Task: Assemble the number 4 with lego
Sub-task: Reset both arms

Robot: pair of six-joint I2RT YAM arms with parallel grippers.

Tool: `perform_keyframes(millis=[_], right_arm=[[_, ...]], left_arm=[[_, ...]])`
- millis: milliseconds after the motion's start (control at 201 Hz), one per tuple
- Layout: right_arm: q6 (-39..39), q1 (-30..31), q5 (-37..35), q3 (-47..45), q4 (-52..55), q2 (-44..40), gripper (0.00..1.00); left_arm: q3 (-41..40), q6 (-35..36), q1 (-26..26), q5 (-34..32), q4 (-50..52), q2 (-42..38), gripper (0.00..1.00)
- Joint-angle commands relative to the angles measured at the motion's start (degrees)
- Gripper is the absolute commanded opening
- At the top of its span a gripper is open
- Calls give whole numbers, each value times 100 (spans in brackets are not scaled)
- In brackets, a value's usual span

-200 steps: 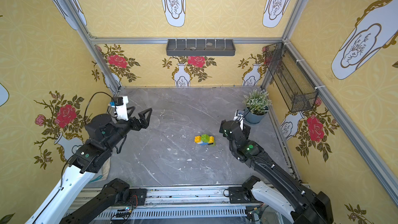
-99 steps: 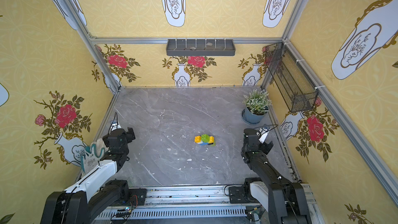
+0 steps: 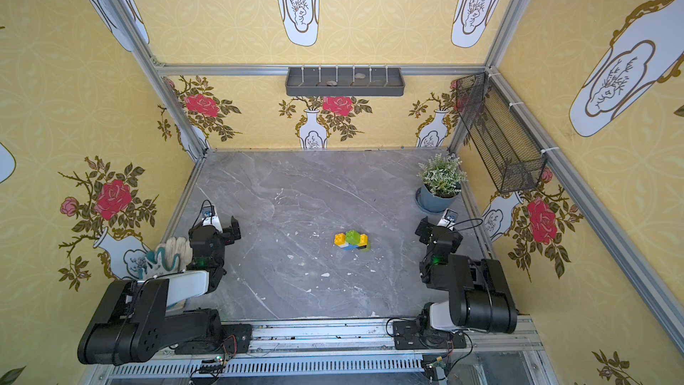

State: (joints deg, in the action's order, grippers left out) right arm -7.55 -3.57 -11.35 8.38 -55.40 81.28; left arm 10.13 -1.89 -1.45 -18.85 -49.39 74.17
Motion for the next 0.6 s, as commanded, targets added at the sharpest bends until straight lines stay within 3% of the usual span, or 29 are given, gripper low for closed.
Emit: perform_keyframes(millis=[0, 70, 139, 593], right_arm=[[90, -67, 438, -42, -916, 140, 98], [54, 26, 258, 88, -304, -59, 97], [158, 48, 224, 23, -731, 119, 97], [167, 138, 107, 58, -578, 64, 98]], left_arm=[[-70, 154, 6, 241, -792, 119, 100], [-103, 165, 13, 214, -838, 98, 100], [-133, 158, 5, 169, -861, 61, 100], [-117, 189, 4, 268, -853, 80, 100]])
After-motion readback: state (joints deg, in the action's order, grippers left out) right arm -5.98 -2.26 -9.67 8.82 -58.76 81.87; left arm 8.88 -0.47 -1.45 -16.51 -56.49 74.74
